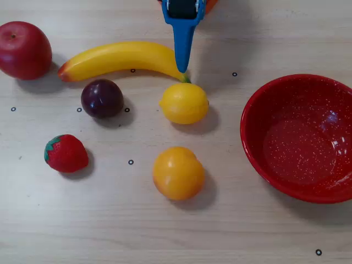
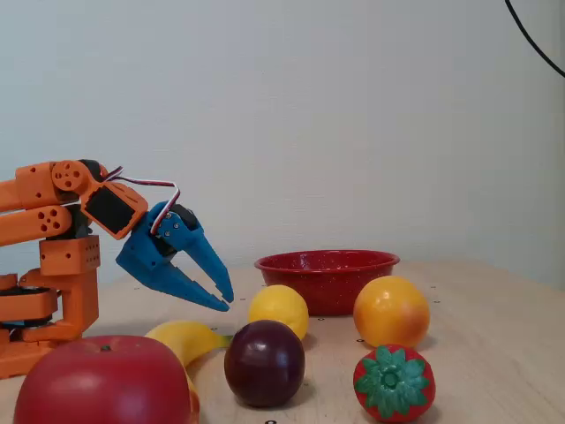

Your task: Put the lemon in the red bowl.

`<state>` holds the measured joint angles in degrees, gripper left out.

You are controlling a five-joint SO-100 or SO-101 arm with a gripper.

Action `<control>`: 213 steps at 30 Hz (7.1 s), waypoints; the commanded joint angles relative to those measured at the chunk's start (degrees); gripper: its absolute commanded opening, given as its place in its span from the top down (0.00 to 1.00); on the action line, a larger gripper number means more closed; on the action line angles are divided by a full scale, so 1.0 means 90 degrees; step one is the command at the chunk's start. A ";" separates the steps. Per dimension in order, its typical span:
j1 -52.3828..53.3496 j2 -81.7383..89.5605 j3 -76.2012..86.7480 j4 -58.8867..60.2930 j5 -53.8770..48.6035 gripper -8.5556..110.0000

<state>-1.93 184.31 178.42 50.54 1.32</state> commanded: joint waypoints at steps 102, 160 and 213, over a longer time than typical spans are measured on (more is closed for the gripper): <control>-0.0117 -0.9102 -0.8330 0.3994 0.1582 0.38; 0.0186 -1.2490 -1.0205 0.3184 0.0898 0.37; 0.0225 -1.3066 -1.0518 0.3145 0.0811 0.42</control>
<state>-0.35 64.86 88.15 79.80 9.40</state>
